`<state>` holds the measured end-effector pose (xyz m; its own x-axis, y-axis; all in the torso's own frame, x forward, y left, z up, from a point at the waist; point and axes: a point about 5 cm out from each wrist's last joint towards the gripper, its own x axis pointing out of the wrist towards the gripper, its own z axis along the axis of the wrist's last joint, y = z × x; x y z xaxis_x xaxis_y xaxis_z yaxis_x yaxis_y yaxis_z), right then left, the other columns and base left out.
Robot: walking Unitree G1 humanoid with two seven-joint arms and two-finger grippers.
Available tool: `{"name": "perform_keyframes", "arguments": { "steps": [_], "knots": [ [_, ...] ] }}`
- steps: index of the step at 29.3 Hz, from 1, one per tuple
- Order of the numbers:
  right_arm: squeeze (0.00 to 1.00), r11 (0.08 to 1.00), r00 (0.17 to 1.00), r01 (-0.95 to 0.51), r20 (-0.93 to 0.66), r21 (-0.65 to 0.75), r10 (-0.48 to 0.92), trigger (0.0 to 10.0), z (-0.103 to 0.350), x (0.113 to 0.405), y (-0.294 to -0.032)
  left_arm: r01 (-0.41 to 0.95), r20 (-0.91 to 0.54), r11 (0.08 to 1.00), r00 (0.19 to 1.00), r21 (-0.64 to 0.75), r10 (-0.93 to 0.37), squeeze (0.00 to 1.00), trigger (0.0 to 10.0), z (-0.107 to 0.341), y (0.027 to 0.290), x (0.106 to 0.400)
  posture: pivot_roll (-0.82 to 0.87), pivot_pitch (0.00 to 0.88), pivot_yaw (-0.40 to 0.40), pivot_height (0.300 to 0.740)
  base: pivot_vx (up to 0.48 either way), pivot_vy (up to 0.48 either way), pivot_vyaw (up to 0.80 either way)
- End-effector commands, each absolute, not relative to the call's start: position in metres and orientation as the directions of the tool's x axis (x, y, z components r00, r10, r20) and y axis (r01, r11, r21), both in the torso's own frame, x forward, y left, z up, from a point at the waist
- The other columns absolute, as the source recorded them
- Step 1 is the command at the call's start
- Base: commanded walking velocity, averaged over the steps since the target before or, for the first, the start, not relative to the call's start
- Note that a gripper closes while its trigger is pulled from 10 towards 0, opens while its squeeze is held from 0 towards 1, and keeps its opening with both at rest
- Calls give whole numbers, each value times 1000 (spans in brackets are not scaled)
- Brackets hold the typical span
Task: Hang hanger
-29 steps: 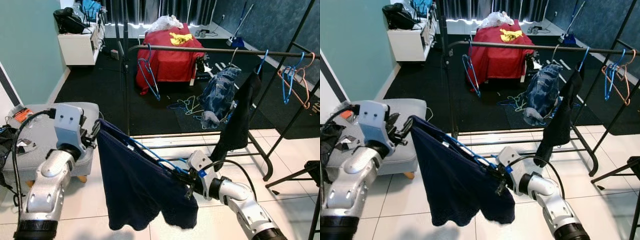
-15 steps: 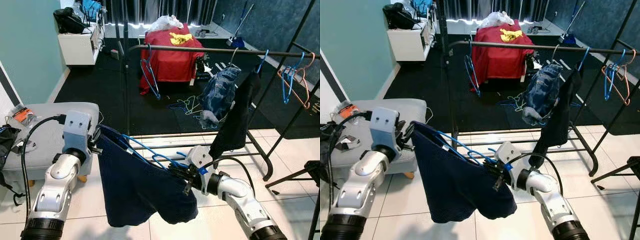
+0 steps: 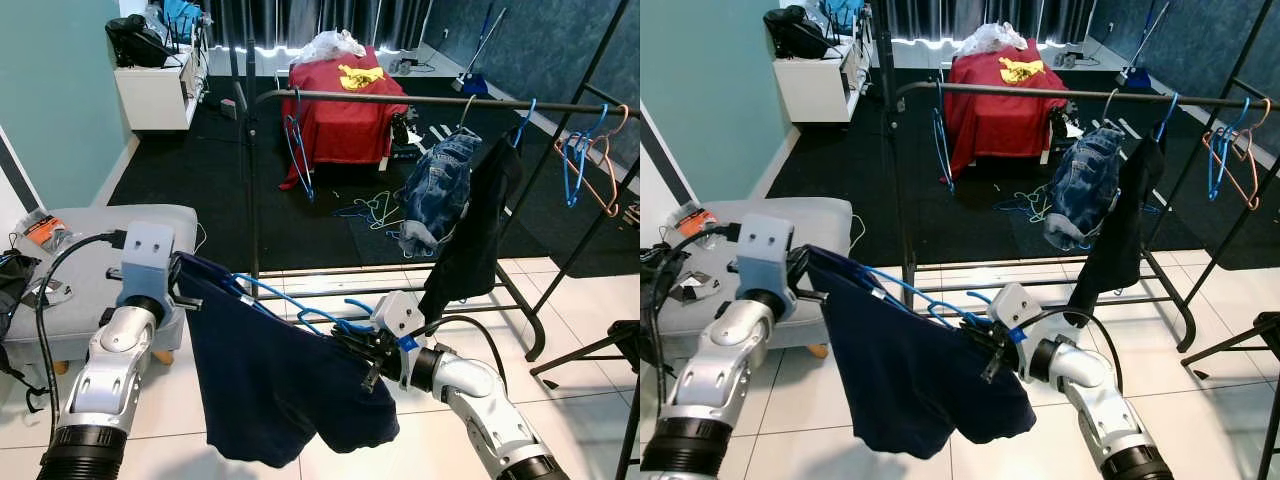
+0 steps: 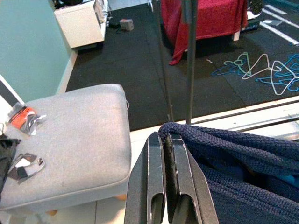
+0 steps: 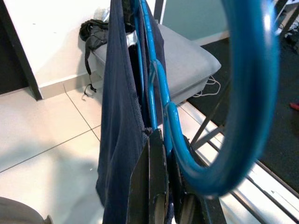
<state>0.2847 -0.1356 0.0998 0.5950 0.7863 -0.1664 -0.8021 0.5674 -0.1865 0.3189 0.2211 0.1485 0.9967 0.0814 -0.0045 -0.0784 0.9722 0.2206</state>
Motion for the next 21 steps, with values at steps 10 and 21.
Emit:
{"name": "perform_keyframes", "arguments": {
  "steps": [10,21],
  "knots": [
    [0,444,527,-841,-285,-309,800,10000,83,273,-134,131,135,963,977,236,-167,0,0,182,179,337,-3,19,-24,740,0,0,0],
    [0,542,641,-731,-145,-414,753,10000,95,279,-136,136,122,955,977,265,-173,0,0,182,178,343,-2,7,-20,740,0,0,0]
  ]
}}
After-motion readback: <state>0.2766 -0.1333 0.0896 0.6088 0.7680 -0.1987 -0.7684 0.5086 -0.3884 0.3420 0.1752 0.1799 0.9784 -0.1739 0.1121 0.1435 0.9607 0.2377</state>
